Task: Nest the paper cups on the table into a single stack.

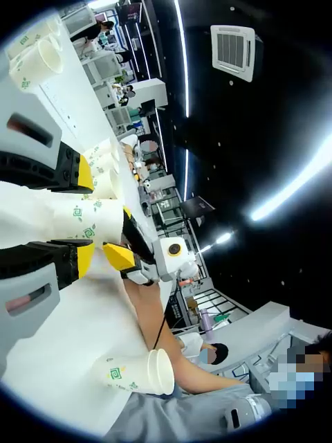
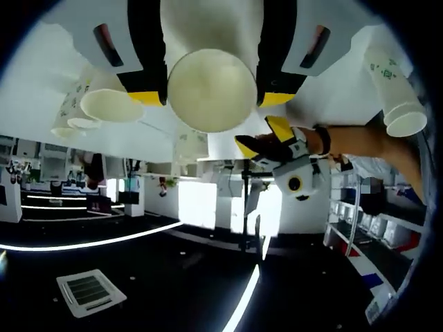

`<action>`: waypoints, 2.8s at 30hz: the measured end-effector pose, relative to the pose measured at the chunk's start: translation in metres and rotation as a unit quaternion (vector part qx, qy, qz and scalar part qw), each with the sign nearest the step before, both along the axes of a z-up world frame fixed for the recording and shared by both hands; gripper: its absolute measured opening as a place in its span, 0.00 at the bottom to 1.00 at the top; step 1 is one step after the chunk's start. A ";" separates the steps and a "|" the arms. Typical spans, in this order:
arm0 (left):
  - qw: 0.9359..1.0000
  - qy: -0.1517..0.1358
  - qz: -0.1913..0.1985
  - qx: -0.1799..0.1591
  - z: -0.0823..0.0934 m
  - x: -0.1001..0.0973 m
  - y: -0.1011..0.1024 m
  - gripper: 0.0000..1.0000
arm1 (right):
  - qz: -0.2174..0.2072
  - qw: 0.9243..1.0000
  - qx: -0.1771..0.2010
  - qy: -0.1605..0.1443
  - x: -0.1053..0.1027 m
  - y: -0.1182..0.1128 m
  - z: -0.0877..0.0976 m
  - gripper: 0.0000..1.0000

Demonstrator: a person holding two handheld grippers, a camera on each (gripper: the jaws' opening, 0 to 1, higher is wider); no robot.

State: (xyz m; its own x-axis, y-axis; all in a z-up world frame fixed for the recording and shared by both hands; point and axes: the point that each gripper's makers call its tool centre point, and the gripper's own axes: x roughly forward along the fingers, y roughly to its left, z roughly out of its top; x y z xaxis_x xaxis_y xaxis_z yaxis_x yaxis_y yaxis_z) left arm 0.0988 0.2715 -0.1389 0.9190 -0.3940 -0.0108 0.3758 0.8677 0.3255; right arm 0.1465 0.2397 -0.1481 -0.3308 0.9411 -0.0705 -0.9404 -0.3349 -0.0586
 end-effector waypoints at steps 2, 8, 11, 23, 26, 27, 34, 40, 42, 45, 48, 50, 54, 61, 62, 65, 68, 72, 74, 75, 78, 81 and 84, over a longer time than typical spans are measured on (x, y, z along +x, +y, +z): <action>1.000 -0.001 0.000 -0.001 0.001 0.001 0.003 0.28 | 0.006 1.000 0.011 -0.006 -0.002 0.002 0.005 0.54; 1.000 -0.002 0.001 -0.001 0.001 0.000 0.002 0.28 | 0.027 0.999 0.027 -0.027 -0.016 0.004 0.010 0.54; 1.000 -0.002 0.001 0.000 0.001 0.000 -0.001 0.28 | 0.030 0.999 0.027 -0.031 -0.015 0.003 0.010 0.54; 1.000 -0.004 0.002 -0.001 0.003 -0.002 -0.008 0.28 | 0.082 0.995 0.041 -0.031 -0.043 -0.006 0.014 0.54; 1.000 -0.004 0.004 0.001 0.002 -0.003 -0.008 0.28 | 0.094 0.994 0.034 -0.043 -0.049 -0.005 0.010 0.57; 1.000 -0.005 0.004 0.000 0.003 -0.004 -0.008 0.28 | 0.095 0.994 0.032 -0.042 -0.050 -0.005 0.008 0.61; 1.000 -0.008 0.005 -0.001 0.005 -0.005 -0.011 0.28 | 0.091 0.995 0.023 -0.046 -0.047 -0.005 0.003 0.63; 1.000 -0.010 0.005 -0.001 0.007 -0.006 -0.013 0.28 | 0.104 0.994 0.018 -0.040 -0.048 -0.010 0.002 0.63; 1.000 -0.014 0.007 -0.002 0.009 -0.006 -0.009 0.28 | 0.110 0.993 0.014 -0.046 -0.049 -0.011 0.000 0.63; 1.000 -0.020 0.007 -0.011 0.012 -0.007 -0.010 0.28 | 0.118 0.992 0.007 -0.045 -0.050 -0.013 -0.003 0.63; 0.999 -0.022 -0.002 -0.031 0.016 -0.008 -0.009 0.29 | 0.127 0.991 0.005 -0.045 -0.049 -0.013 -0.003 0.62; 0.999 -0.017 -0.012 -0.047 0.016 -0.008 -0.007 0.32 | 0.133 0.990 0.006 -0.043 -0.050 -0.014 -0.001 0.60; 0.997 0.001 -0.030 -0.070 0.013 -0.008 -0.010 0.37 | 0.142 0.989 0.005 -0.042 -0.049 -0.017 -0.001 0.60; 0.993 0.037 -0.061 -0.089 0.000 -0.007 -0.027 0.49 | 0.149 0.988 -0.012 -0.033 -0.046 -0.018 -0.011 0.59; 0.993 0.040 -0.063 -0.087 -0.002 -0.006 -0.027 0.49 | 0.150 0.988 -0.018 -0.033 -0.046 -0.018 -0.015 0.59; 0.994 0.042 -0.064 -0.082 -0.004 -0.005 -0.027 0.48 | 0.153 0.987 -0.027 -0.037 -0.049 -0.017 -0.021 0.59; 0.995 0.026 -0.059 -0.078 0.003 -0.004 -0.019 0.47 | 0.157 0.986 -0.040 -0.046 -0.053 -0.016 -0.031 0.57; 0.995 0.015 -0.052 -0.081 0.008 -0.006 -0.017 0.45 | 0.159 0.985 -0.049 -0.049 -0.051 -0.012 -0.036 0.56; 0.995 0.012 -0.051 -0.081 0.009 -0.005 -0.017 0.45 | 0.157 0.985 -0.049 -0.049 -0.050 -0.013 -0.037 0.54; 0.995 0.012 -0.051 -0.082 0.009 -0.005 -0.017 0.45 | 0.157 0.985 -0.049 -0.049 -0.049 -0.013 -0.037 0.53; 0.995 0.013 -0.052 -0.080 0.008 -0.005 -0.018 0.45 | 0.152 0.986 -0.046 -0.045 -0.046 -0.013 -0.035 0.49; 0.996 0.014 -0.053 -0.077 0.008 -0.005 -0.019 0.45 | 0.148 0.987 -0.045 -0.045 -0.045 -0.013 -0.035 0.47; 0.996 0.012 -0.051 -0.076 0.008 -0.005 -0.016 0.45 | 0.148 0.987 -0.046 -0.045 -0.045 -0.014 -0.035 0.47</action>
